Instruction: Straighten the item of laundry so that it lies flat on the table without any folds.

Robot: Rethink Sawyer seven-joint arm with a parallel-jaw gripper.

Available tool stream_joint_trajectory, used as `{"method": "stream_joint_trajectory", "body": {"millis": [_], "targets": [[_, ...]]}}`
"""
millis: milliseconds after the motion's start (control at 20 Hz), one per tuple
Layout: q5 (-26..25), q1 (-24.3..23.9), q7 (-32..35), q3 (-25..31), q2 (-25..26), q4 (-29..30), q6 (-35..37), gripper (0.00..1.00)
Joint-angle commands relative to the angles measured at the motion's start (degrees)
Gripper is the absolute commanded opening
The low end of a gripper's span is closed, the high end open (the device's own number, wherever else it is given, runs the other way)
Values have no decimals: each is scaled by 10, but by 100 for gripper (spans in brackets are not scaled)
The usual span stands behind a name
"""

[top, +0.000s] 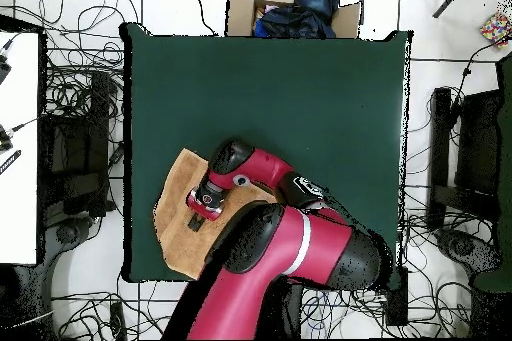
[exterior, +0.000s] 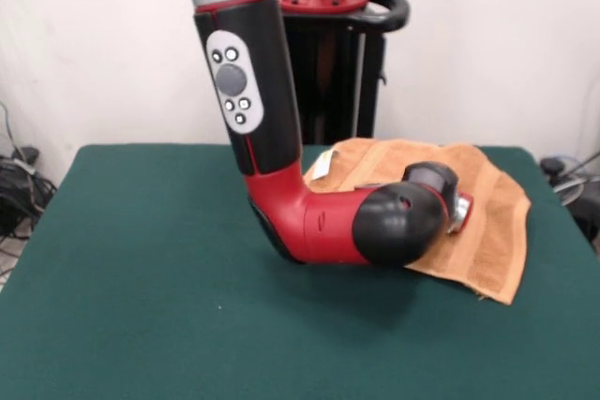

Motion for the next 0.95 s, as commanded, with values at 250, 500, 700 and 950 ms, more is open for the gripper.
{"method": "stream_joint_trajectory", "body": {"millis": [250, 500, 700, 950], "targets": [[-195, -57, -51, -96, 221, -337, -335, 0], [-241, -81, -52, -73, 278, -434, -319, 0], [-287, -100, -77, -30, 326, -533, -255, 0], [-370, -126, -130, 60, 374, -639, -195, 0]]}}
